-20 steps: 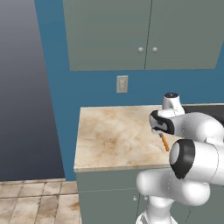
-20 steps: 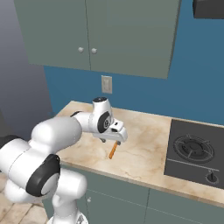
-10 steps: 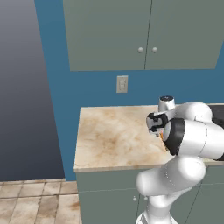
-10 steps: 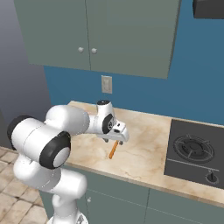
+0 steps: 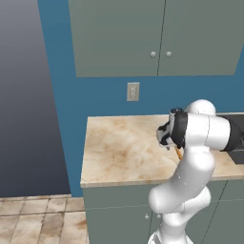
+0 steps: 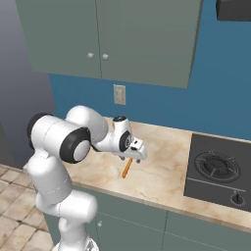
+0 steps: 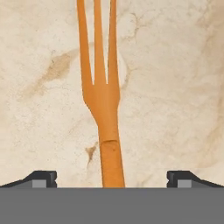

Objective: Take the fork and place it on the left side of the plate. Then take the spoon and place it on the right side of the plate. Make sure they're directly next to the plate.

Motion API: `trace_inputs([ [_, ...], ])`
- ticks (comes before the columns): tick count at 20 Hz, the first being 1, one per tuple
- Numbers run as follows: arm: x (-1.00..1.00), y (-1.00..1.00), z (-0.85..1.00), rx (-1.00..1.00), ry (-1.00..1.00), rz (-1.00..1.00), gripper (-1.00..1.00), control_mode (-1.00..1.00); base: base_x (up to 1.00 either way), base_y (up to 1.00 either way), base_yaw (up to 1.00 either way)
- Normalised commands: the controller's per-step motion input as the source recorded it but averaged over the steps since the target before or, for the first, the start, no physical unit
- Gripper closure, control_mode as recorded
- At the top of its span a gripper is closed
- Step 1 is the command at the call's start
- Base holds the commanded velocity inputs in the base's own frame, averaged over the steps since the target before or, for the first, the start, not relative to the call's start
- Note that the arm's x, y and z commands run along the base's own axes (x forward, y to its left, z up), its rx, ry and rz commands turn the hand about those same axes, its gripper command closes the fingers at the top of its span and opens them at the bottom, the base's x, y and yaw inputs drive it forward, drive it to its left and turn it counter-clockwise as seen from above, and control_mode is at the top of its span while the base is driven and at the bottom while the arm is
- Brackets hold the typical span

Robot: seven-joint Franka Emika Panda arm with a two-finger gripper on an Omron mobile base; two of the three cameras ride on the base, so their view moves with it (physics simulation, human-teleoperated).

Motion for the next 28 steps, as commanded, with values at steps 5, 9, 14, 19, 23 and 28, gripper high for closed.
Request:
trace_inputs([
  [5, 0.35, -0.14, -0.36, 0.00, 0.00, 0.00, -1.00, -1.00, 0.00, 0.00, 0.00],
  [9, 0.29, -0.08, -0.41, 0.00, 0.00, 0.00, 1.00, -1.00, 0.00, 0.00, 0.00],
  [14, 0.04, -0.04, -0.53, 0.00, 0.00, -0.02, 1.00, -1.00, 0.00, 0.00, 0.00],
  [19, -0.35, -0.22, -0.79, 0.02, 0.00, -0.07, 1.00, -1.00, 0.00, 0.00, 0.00],
  [23, -0.43, -0.09, -0.80, 0.00, 0.00, -0.09, 1.00, -1.00, 0.00, 0.00, 0.00],
  [28, -0.30, 0.00, -0.51, 0.00, 0.00, -0.12, 1.00, -1.00, 0.00, 0.00, 0.00],
])
